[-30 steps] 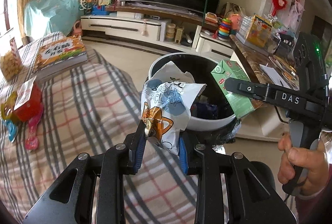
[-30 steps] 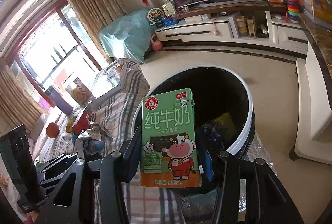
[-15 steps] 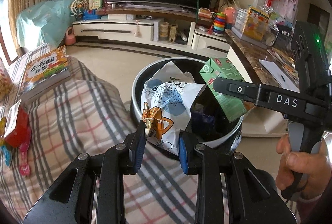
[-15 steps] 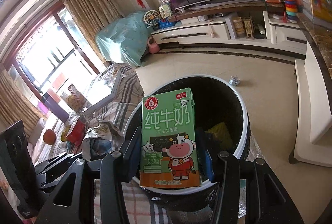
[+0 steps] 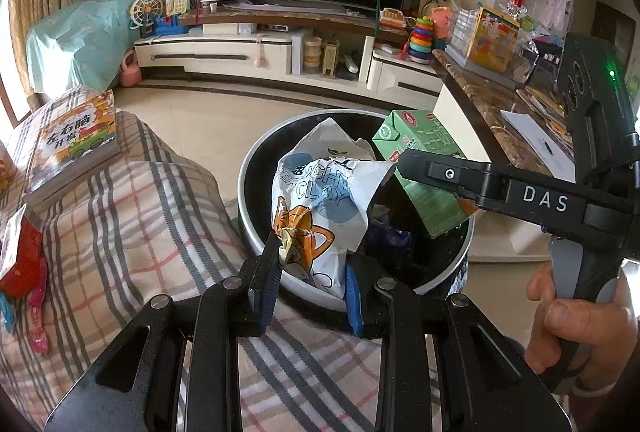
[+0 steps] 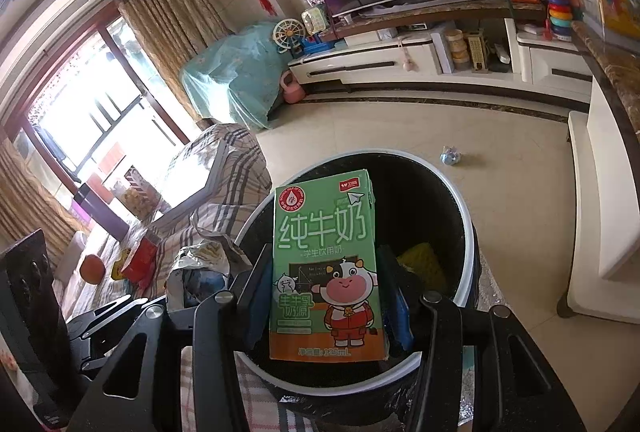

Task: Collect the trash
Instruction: 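Open both grippers to drop the foil bag and green carton into the bin, then move both grippers back to the table toward the blue toy and white carton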

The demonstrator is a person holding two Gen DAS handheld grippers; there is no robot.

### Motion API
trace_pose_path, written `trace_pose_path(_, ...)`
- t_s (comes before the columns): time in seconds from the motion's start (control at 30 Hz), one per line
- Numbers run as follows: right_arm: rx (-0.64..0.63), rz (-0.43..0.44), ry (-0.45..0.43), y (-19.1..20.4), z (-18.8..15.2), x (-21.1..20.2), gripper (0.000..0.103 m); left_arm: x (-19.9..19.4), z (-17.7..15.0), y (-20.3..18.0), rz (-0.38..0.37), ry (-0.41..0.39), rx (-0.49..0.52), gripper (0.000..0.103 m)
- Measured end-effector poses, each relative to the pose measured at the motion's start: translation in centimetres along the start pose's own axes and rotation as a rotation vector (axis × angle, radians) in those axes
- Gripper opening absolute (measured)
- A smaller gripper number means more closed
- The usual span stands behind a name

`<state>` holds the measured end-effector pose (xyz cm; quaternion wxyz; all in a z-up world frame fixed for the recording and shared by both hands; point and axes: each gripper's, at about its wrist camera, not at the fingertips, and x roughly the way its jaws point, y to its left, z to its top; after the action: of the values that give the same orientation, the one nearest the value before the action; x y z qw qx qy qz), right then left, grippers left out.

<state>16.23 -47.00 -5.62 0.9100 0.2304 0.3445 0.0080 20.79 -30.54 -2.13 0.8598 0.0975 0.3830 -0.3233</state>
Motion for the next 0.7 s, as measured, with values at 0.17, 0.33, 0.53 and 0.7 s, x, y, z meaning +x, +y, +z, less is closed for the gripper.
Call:
trace_pose_path(0.17, 0.004, -0.006, 0.014, -0.5, 0.2, 0.6, 0.05, 0.7, 0.2, 0.1, -0.002, 0.019, -0.01, 0.027)
trace_pose_path(0.33, 0.007, -0.017, 0.025, -0.8, 0.4, 1.0, 0.051, 0.9, 0.7, 0.2, 0.001, 0.024, -0.014, 0.032)
trace_pose_path(0.53, 0.019, -0.023, 0.034, -1.2, 0.6, 0.8, 0.057, 0.2, 0.9, 0.0, 0.021, 0.002, 0.001, 0.053)
trace_pose_path(0.7, 0.029, -0.017, 0.008, -1.1, 0.5, -0.1, 0.074, -0.6, -0.2, 0.7, 0.042, -0.006, -0.018, 0.06)
